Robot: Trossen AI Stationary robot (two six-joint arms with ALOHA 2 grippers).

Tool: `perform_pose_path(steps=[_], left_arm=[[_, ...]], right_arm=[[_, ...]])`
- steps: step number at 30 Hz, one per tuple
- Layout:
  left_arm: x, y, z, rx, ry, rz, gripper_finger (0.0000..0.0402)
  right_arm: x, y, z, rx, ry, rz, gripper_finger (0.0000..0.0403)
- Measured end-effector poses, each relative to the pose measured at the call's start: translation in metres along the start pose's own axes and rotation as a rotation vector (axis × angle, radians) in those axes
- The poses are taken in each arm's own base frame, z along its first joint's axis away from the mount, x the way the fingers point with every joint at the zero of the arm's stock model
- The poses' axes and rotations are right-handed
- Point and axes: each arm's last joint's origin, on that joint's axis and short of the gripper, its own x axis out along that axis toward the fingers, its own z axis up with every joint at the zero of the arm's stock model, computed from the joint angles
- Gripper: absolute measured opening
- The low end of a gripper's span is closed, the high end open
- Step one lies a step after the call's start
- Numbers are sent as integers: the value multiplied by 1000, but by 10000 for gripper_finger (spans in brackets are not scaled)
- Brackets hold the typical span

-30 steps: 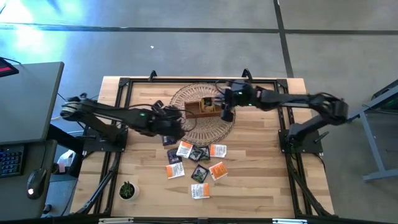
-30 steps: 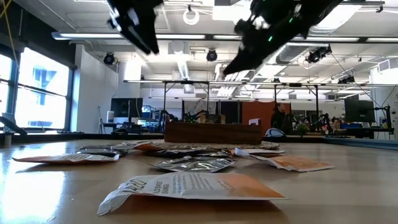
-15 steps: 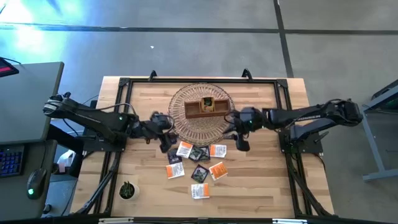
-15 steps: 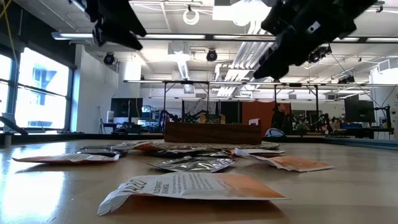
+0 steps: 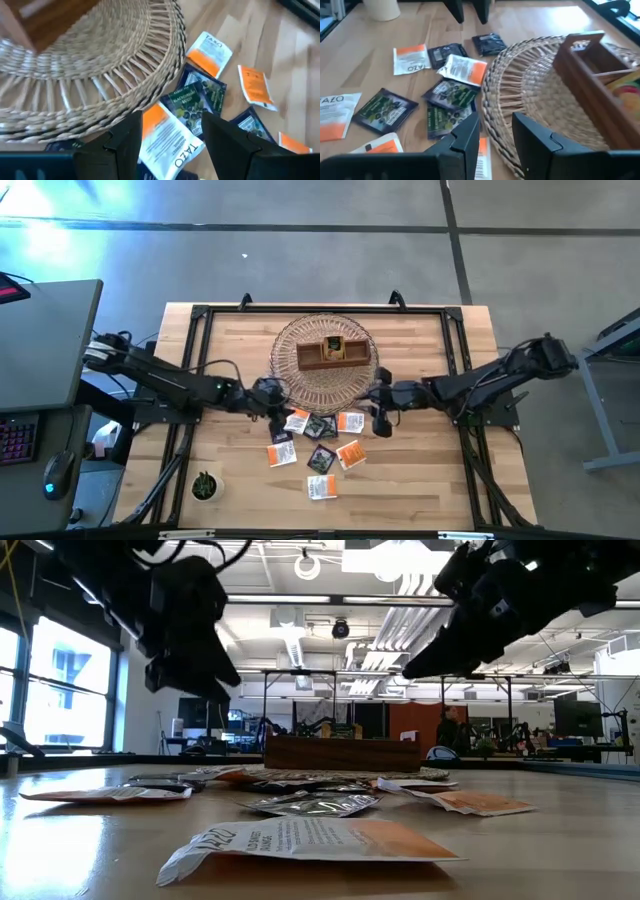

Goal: Pick & Place Tea
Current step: Put the white tea bag into the left section of the wooden organizer

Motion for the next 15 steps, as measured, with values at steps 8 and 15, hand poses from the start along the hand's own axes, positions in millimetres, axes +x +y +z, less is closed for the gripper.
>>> perform_pose_path(steps=[8,15], left_arm=[[29,-7,-11,67,108,-21,202],[35,-35,10,371,98,-99,202]], right_arm=[[18,2,-17,-15,74,8,112],[21,2,-19,-47,78,14,112]])
